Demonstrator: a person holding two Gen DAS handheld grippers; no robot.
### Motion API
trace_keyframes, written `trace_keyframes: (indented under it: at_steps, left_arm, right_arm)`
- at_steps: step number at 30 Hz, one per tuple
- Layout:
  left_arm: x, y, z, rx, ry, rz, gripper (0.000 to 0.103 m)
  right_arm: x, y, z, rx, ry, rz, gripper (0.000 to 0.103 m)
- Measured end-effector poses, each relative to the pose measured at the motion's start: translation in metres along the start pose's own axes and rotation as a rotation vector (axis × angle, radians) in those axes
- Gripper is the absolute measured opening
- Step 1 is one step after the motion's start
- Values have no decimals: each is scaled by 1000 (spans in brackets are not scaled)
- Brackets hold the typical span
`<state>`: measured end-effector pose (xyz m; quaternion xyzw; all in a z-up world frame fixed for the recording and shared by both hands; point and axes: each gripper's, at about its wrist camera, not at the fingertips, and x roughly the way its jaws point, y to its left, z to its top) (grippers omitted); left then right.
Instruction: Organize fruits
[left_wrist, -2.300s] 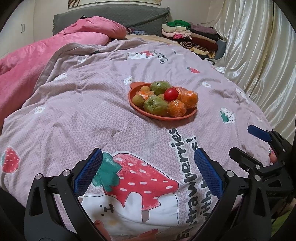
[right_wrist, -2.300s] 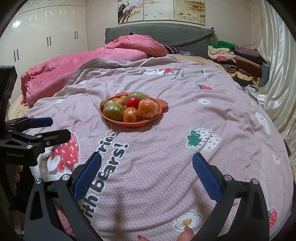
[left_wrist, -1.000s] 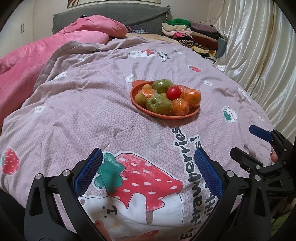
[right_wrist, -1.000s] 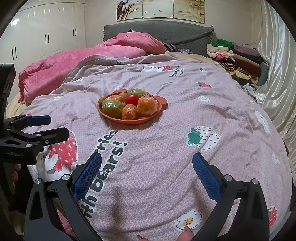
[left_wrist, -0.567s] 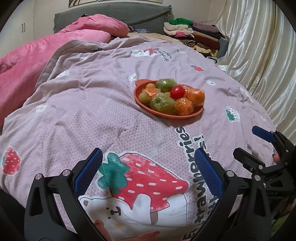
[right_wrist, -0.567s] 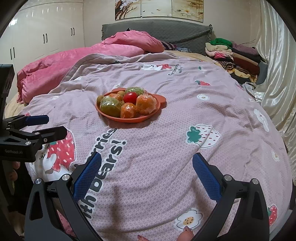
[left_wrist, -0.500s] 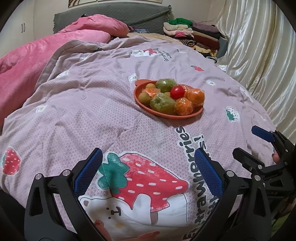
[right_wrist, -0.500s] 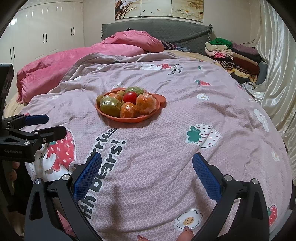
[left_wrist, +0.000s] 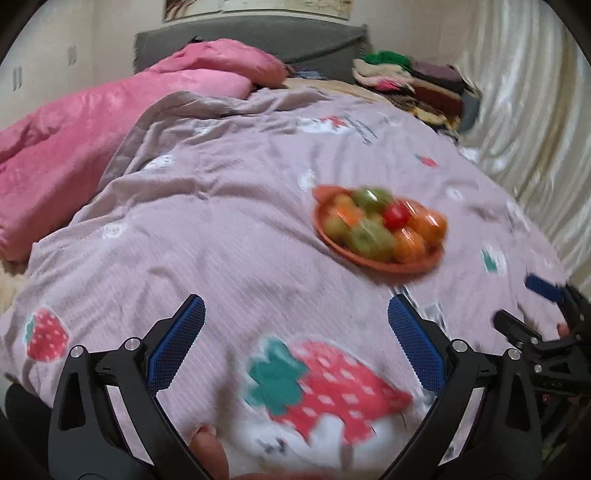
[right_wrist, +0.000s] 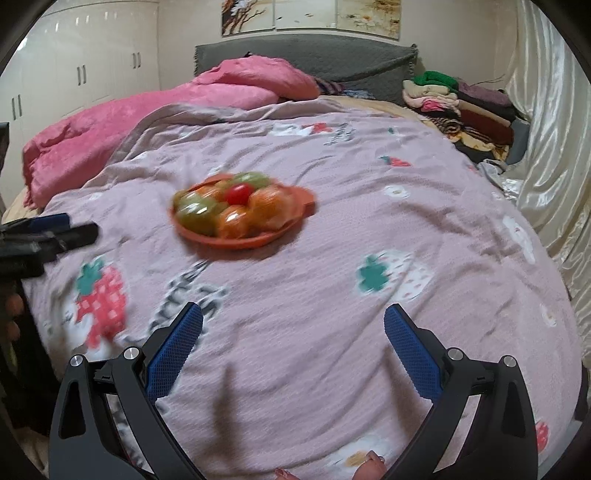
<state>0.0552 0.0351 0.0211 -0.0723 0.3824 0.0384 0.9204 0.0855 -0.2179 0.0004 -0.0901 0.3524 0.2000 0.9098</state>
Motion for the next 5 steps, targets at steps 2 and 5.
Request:
trace_keyframes:
  at_steps: [2, 5]
  left_arm:
    - [15, 19, 20, -18, 31, 15, 93]
    - [44, 48, 51, -25, 14, 64, 93]
  right_arm:
    - [9, -22, 11, 27, 2, -33, 98]
    - [36, -68, 32, 91, 47, -82, 98]
